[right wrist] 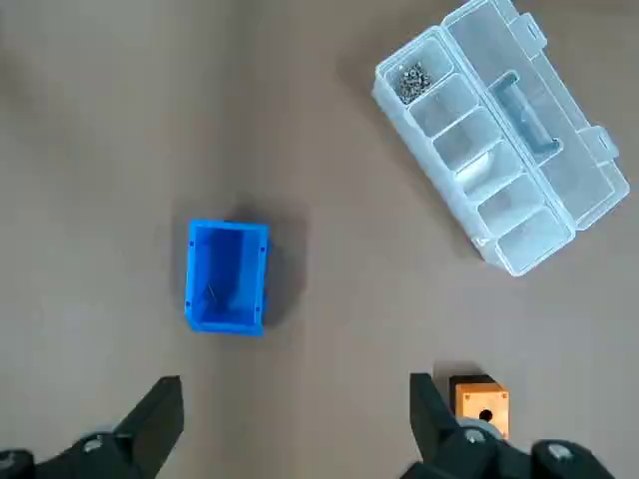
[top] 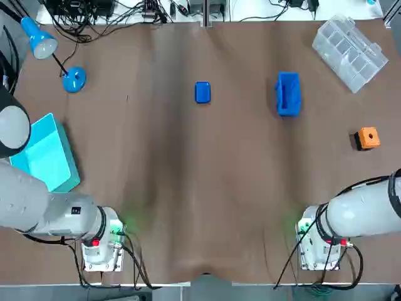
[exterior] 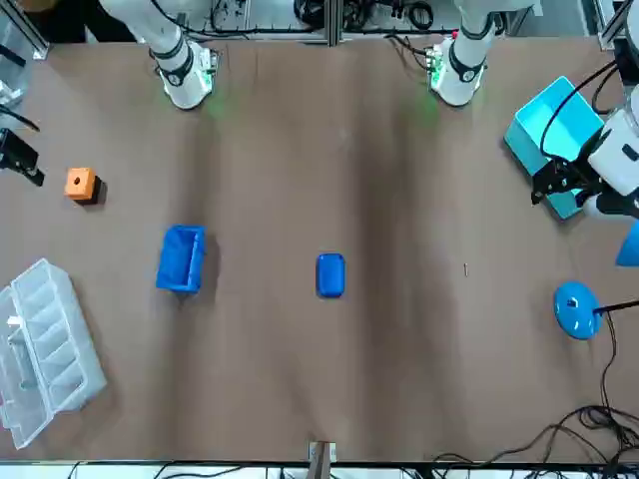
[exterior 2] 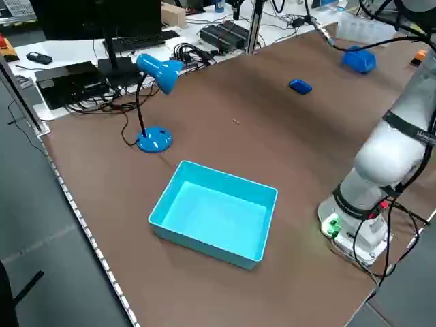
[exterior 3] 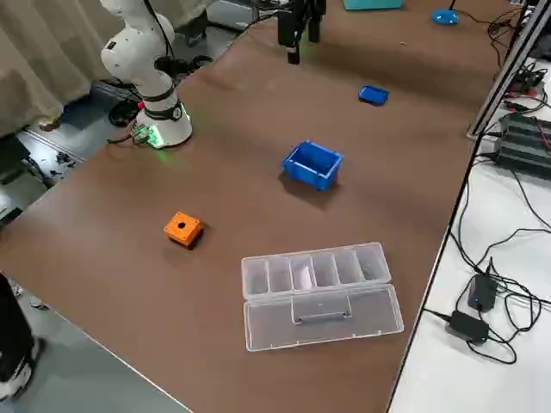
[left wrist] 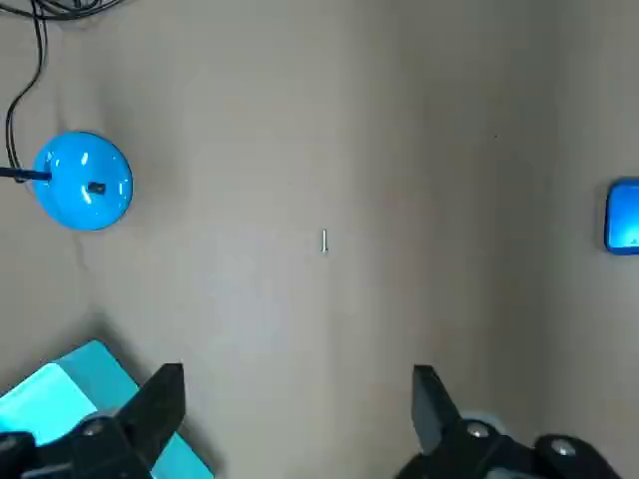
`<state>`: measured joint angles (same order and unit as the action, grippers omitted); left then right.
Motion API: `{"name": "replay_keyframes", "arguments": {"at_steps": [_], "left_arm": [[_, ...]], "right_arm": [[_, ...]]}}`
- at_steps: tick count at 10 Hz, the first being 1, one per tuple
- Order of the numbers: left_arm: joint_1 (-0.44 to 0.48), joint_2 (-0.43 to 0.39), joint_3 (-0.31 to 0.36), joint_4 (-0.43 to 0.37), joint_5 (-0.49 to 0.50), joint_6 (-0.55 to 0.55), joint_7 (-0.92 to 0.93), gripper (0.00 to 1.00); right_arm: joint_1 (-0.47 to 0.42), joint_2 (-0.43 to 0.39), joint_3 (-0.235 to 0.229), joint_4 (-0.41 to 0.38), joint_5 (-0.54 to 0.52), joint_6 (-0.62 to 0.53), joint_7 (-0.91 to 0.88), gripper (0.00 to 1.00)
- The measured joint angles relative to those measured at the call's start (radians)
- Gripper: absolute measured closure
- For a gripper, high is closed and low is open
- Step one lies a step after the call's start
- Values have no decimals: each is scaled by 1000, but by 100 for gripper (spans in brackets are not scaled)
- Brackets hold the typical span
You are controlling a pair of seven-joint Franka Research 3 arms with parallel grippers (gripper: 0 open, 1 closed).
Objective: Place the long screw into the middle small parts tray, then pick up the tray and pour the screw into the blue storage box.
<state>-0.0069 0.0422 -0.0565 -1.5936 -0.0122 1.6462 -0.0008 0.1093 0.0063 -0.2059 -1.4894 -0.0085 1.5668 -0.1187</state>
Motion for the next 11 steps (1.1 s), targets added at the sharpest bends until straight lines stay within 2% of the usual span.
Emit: {"name": "replay_keyframes", "arguments": {"at_steps": [6,9,11], "left_arm": [[1,0,2,0,0,0,0,0],[40,12,5,-5,0,0,-1,5],[53,37,5,-9,0,1,-1,1]], "right_arm": [[0,0,0,1,0,0,0,0],[0,0,-1,1,0,0,0,0],[0,0,-1,2,0,0,0,0]]}}
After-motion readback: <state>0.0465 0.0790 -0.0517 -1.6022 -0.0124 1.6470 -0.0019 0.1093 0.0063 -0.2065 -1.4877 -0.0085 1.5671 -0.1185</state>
